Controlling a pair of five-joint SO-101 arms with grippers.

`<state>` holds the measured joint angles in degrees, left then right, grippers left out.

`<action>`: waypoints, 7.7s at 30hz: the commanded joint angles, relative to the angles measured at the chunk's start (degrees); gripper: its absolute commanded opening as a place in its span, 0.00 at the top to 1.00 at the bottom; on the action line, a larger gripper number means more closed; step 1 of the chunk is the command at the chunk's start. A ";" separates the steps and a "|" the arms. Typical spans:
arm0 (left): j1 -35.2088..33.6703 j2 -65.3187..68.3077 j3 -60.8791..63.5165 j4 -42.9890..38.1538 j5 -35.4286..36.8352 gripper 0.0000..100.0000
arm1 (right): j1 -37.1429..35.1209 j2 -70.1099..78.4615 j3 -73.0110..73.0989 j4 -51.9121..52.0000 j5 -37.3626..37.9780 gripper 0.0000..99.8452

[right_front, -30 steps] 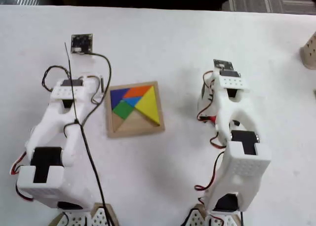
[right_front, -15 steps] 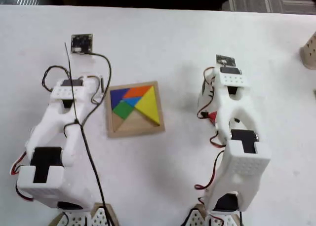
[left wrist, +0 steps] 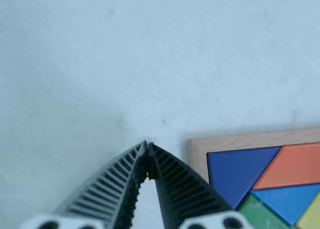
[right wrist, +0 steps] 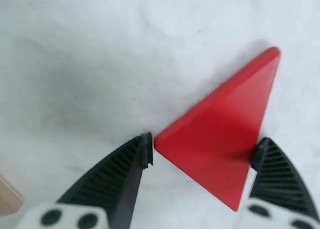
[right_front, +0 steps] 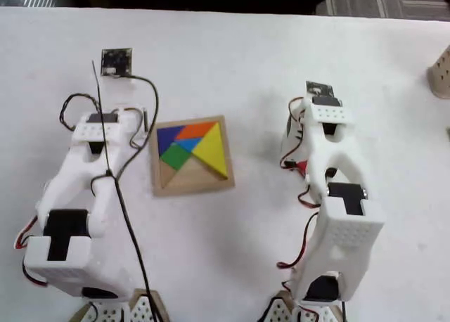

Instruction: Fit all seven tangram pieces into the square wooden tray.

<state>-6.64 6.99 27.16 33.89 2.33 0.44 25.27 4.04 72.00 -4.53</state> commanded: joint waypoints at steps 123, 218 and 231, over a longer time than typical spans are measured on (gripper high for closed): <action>0.13 3.30 -4.31 -0.70 -0.53 0.98 | 3.65 -9.45 0.35 0.75 0.00 0.83; 0.04 3.30 -4.04 -0.62 -0.53 0.98 | 6.11 16.84 -31.12 14.81 -18.11 0.77; -0.57 3.30 -4.04 -0.62 -0.53 0.98 | -0.31 17.10 -31.65 11.65 2.37 0.77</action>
<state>-6.64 10.68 25.67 33.89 2.33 2.55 42.77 -25.67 86.15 -7.52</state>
